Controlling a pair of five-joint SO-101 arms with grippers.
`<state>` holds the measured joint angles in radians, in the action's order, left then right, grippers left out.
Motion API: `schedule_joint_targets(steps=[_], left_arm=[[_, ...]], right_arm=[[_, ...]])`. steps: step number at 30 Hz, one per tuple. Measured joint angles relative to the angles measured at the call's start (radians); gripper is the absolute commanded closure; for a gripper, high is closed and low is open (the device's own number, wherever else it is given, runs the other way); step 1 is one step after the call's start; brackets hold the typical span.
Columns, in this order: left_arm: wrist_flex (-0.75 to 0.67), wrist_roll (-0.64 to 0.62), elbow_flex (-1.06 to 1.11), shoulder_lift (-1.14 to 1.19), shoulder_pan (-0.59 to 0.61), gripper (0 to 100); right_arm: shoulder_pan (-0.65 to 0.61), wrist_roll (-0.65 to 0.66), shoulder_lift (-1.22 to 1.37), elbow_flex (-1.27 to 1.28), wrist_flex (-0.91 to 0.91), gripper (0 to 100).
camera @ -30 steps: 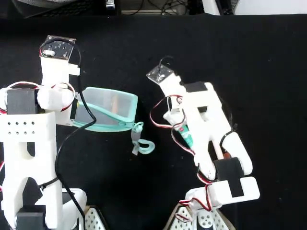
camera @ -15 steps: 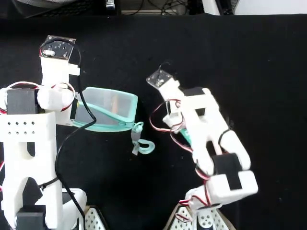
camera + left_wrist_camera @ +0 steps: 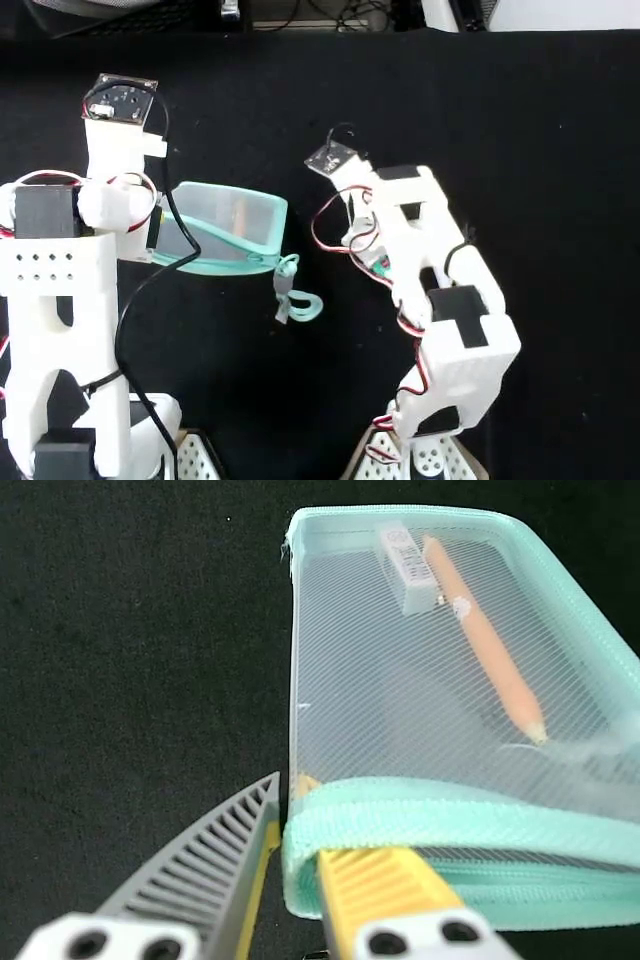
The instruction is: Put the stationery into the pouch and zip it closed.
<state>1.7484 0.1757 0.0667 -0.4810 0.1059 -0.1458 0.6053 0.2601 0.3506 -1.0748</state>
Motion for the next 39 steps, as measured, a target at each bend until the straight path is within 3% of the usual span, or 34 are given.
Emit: schedule_joint_targets(steps=[5, 13, 17, 22, 29, 35, 39], left_arm=[[0.000, 0.000, 0.000, 0.000, 0.000, 97], [0.000, 0.000, 0.000, 0.000, 0.000, 97], [0.000, 0.000, 0.000, 0.000, 0.000, 97], [0.000, 0.000, 0.000, 0.000, 0.000, 97], [0.000, 0.000, 0.000, 0.000, 0.000, 97], [0.000, -0.002, 0.000, 0.000, 0.000, 97], [0.000, -0.002, 0.000, 0.000, 0.000, 97]], right_arm=[[-0.003, 0.000, -0.201, 0.092, -0.035, 98.6], [-0.074, -0.049, -0.821, 0.212, -0.101, 98.6], [-0.221, -0.193, -1.174, 0.242, -0.063, 98.6], [-0.474, -0.279, -1.502, 0.365, 0.160, 98.6], [-0.690, -0.239, -1.614, 0.608, 0.529, 98.6], [-0.795, -0.233, -1.616, 0.652, 0.652, 98.6], [-0.796, -0.235, -1.617, 0.709, 0.741, 98.6]])
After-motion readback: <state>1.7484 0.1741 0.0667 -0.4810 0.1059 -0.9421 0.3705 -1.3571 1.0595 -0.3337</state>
